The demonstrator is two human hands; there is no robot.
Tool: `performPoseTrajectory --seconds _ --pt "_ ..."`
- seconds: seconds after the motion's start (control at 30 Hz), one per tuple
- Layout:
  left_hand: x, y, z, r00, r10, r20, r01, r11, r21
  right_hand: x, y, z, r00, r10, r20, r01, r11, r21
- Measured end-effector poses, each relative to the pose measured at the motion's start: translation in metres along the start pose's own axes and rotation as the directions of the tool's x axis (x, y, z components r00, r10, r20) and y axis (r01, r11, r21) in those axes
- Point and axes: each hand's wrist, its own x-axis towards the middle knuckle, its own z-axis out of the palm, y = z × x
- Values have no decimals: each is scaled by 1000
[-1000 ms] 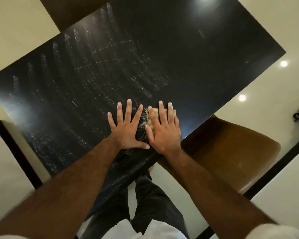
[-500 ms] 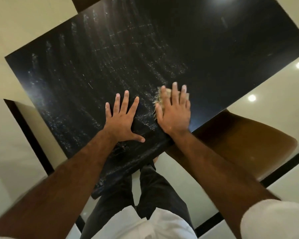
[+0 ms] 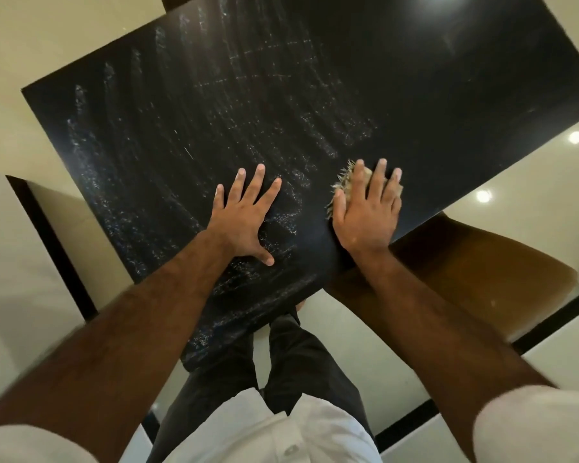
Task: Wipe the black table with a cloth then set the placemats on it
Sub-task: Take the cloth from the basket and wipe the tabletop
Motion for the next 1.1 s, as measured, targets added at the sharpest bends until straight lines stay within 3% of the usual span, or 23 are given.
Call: performPoseTrajectory --seconds 0.17,0.27,0.43,0.57,0.63,0.77,0.9,1.0,1.1 --pt "-3 -3 4 999 21 -41 -22 1000 -13 -56 -54 9 953 -285 101 285 958 17" --pt "-5 -6 7 997 32 -77 -31 1000 5 -117 -49 13 908 -385 163 384 922 36" --pt "-22 -9 17 999 10 -32 -6 994 108 -126 -6 11 953 -247 173 252 968 -5" --pt "-43 -20 38 1000 -2 11 1 996 90 -73 -10 8 998 -23 50 24 1000 -20" --pt "-45 -23 41 1000 -6 13 5 998 70 -55 -29 9 1000 8 21 -7 1000 -8" --pt "-42 -22 35 1000 6 30 -9 997 82 -73 -71 14 987 -146 73 145 989 14" --pt "-46 -30 31 999 30 26 -33 992 124 -145 -79 22 921 -358 153 359 933 22" --pt "-51 -42 28 997 41 59 -50 987 151 -173 -57 24 921 -346 178 352 936 0" --pt "-57 -52 31 997 46 66 -56 986 157 -156 -39 20 964 -221 146 229 973 -35"
